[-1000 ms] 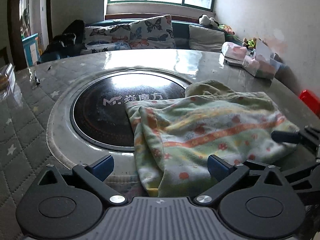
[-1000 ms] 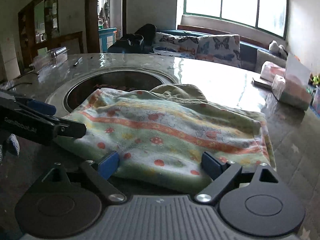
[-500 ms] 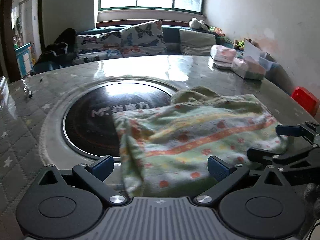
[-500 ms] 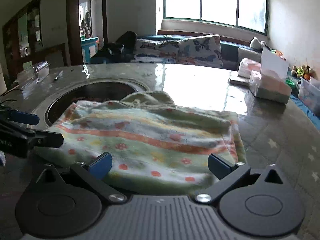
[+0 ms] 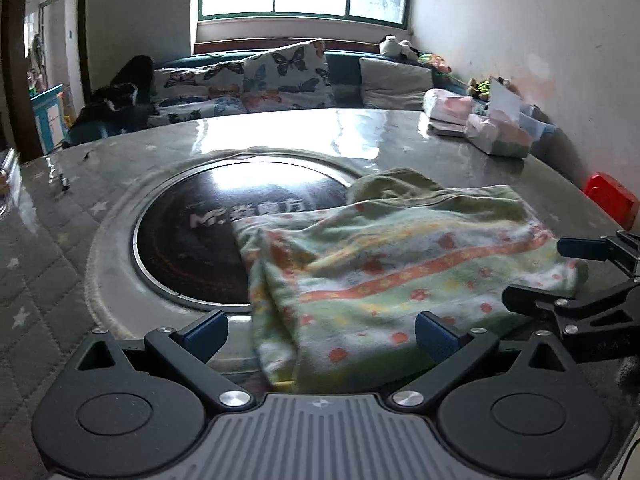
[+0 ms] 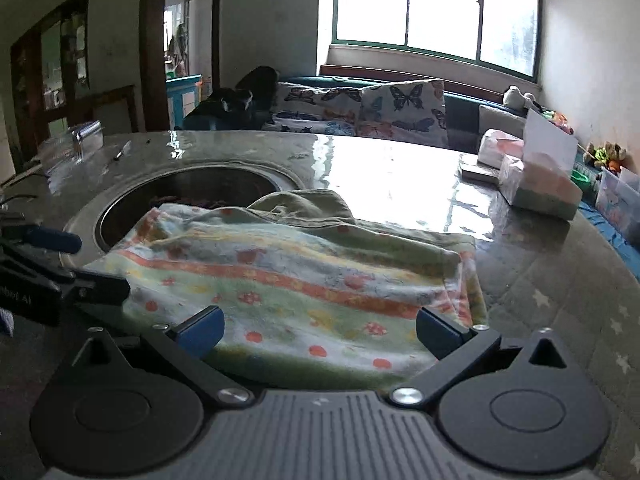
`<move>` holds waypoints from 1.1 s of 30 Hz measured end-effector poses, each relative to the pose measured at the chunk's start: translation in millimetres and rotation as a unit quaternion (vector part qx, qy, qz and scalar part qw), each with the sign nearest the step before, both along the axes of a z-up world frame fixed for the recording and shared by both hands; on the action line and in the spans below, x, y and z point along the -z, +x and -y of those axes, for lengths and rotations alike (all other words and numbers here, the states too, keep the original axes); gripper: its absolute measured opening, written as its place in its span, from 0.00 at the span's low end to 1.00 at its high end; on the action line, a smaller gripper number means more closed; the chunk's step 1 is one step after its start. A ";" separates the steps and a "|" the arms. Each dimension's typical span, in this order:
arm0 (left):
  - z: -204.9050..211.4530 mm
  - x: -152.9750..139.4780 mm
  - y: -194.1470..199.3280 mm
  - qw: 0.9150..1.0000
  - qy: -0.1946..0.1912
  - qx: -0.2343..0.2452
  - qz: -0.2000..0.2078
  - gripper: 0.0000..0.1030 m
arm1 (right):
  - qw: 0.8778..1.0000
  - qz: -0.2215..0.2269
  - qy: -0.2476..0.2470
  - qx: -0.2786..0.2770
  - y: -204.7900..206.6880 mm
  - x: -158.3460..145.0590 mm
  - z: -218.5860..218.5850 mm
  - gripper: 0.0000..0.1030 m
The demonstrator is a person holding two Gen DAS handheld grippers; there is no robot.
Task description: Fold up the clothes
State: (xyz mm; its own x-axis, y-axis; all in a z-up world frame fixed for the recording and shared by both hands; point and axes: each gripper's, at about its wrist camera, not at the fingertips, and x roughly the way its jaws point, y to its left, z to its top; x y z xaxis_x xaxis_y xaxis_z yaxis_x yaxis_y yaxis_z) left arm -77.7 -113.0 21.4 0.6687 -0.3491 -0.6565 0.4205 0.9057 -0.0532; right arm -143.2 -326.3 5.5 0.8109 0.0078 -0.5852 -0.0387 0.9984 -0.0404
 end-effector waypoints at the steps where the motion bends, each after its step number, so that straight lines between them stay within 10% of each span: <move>1: -1.8 2.6 1.5 1.000 0.003 -0.003 -0.004 0.99 | 1.000 -0.004 -0.003 -0.002 1.6 3.0 -1.7 1.00; 33: -30.3 1.3 18.7 0.999 0.003 -0.043 -0.022 0.99 | 0.993 -0.069 0.054 -0.079 109.0 -4.0 -0.8 1.00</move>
